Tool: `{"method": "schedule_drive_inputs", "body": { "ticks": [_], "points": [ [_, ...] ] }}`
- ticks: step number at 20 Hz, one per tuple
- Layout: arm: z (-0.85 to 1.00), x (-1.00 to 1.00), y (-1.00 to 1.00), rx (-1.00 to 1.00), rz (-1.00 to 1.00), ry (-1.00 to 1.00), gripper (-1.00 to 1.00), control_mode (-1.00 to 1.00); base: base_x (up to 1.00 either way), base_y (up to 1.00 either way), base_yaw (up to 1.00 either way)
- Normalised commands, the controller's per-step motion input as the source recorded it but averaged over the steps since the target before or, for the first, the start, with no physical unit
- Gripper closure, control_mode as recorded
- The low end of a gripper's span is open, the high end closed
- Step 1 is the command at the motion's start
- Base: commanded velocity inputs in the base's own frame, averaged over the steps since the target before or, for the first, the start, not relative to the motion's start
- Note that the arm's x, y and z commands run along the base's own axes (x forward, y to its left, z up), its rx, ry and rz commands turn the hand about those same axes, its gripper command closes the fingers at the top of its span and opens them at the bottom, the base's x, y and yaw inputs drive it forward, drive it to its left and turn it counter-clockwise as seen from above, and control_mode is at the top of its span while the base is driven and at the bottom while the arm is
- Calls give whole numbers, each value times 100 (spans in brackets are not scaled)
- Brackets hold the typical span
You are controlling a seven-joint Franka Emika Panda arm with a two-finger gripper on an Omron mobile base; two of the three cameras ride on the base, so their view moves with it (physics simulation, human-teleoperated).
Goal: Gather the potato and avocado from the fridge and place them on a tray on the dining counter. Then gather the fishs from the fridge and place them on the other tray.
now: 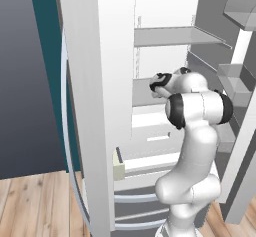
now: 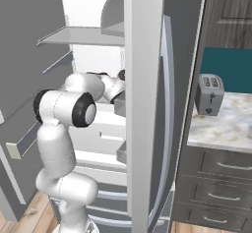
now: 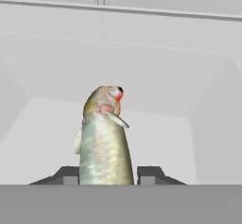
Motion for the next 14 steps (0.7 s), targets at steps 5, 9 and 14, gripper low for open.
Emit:
{"method": "schedule_drive_inputs", "body": {
  "ticks": [5,9,14],
  "points": [
    [8,-81,33,6,-6,28,100,-100,0,0,0],
    [28,-95,36,0,-3,45,100,-100,0,0,0],
    [25,-100,59,0,0,33,100,-100,0,0,0]
  ]
}}
